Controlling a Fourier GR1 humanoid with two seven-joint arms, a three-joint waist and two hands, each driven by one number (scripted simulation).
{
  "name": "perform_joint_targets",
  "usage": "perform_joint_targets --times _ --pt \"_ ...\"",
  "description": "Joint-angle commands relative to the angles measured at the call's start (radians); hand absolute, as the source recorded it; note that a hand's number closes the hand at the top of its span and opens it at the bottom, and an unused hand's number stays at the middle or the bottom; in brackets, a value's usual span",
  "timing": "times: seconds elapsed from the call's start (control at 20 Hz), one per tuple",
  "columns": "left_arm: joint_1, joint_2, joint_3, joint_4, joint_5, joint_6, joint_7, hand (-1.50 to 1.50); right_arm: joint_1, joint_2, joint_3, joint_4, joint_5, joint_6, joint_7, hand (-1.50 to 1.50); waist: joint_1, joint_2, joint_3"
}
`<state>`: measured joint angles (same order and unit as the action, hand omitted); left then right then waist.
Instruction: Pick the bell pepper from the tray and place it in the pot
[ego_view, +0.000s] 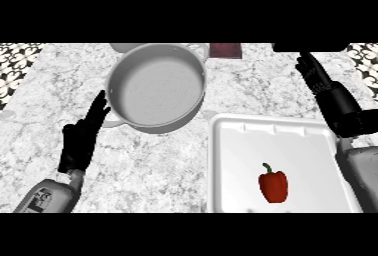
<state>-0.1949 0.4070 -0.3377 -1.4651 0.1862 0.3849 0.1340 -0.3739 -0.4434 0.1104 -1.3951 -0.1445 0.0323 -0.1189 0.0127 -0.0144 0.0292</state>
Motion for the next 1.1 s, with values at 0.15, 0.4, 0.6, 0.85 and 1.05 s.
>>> perform_joint_targets --times 0.15,0.4,0.6,0.85,1.05 --pt "0.065 -0.051 -0.019 -0.096 0.124 -0.111 0.034 0.0 0.165 -0.026 -0.086 0.0 0.074 -0.161 -0.004 -1.5 -0.033 0.007 -0.03" --pt "0.095 -0.084 -0.029 -0.106 0.195 -0.167 0.02 0.0 0.338 -0.117 -0.079 0.221 0.314 -0.381 0.235 -1.5 -0.063 0.031 -0.04" --pt "0.137 -0.089 -0.055 -0.129 0.228 -0.228 0.026 0.0 0.385 -0.021 0.072 0.112 0.491 -0.517 0.352 -1.5 -0.024 0.012 -0.034" --pt "0.135 -0.066 -0.017 -0.163 0.256 -0.241 0.067 0.0 0.445 -0.109 0.206 -0.18 0.645 -0.407 0.667 -1.5 -0.039 0.004 -0.036" --pt "0.174 -0.047 -0.002 -0.176 0.263 -0.272 0.048 0.0 0.409 -0.181 0.192 -0.443 0.642 -0.244 0.957 -1.5 -0.031 0.005 -0.035"
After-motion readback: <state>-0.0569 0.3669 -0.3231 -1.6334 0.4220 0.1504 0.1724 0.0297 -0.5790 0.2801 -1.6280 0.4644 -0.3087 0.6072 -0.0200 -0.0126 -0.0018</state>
